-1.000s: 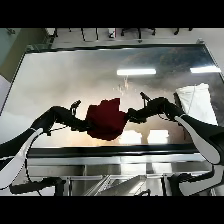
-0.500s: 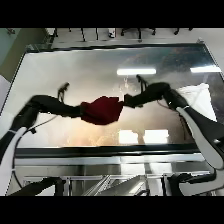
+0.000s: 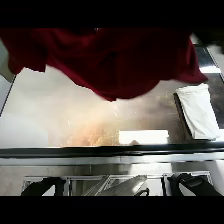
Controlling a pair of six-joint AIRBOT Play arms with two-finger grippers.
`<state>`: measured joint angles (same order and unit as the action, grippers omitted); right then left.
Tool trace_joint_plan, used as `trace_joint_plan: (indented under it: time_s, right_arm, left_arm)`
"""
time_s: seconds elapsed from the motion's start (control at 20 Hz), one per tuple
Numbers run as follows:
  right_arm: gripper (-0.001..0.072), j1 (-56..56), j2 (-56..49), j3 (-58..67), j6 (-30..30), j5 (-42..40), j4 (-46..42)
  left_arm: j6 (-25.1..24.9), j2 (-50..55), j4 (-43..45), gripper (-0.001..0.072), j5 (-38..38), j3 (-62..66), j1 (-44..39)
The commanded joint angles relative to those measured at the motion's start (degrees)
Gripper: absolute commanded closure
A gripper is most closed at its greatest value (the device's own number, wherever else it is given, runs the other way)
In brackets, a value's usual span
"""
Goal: Fold the shirts.
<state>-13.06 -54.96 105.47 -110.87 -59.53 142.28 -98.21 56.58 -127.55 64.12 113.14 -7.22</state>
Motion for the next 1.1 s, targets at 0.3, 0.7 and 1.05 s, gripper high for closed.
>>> trace_joint_plan:
  time_s: [0.3, 0.7, 1.05]
  right_arm:
    - [0.0691, -0.1, -6.8, -1.2, 4.9, -7.6, -8.2]
    - [0.0691, -0.1, -33.1, -29.4, 11.3, -2.4, -8.7]
    - [0.0691, 0.1, -47.9, -28.5, 7.9, 5.2, -0.6]
  left_arm:
    - [0.2, 6.4, 0.6, 0.0692, -1.0, -9.8, 2.0]
    - [-3.1, 36.1, 0.4, 0.0692, -4.5, -22.5, 1.4]
    - [-2.8, 51.5, 0.1, 0.0692, -1.8, -8.6, 1.0]
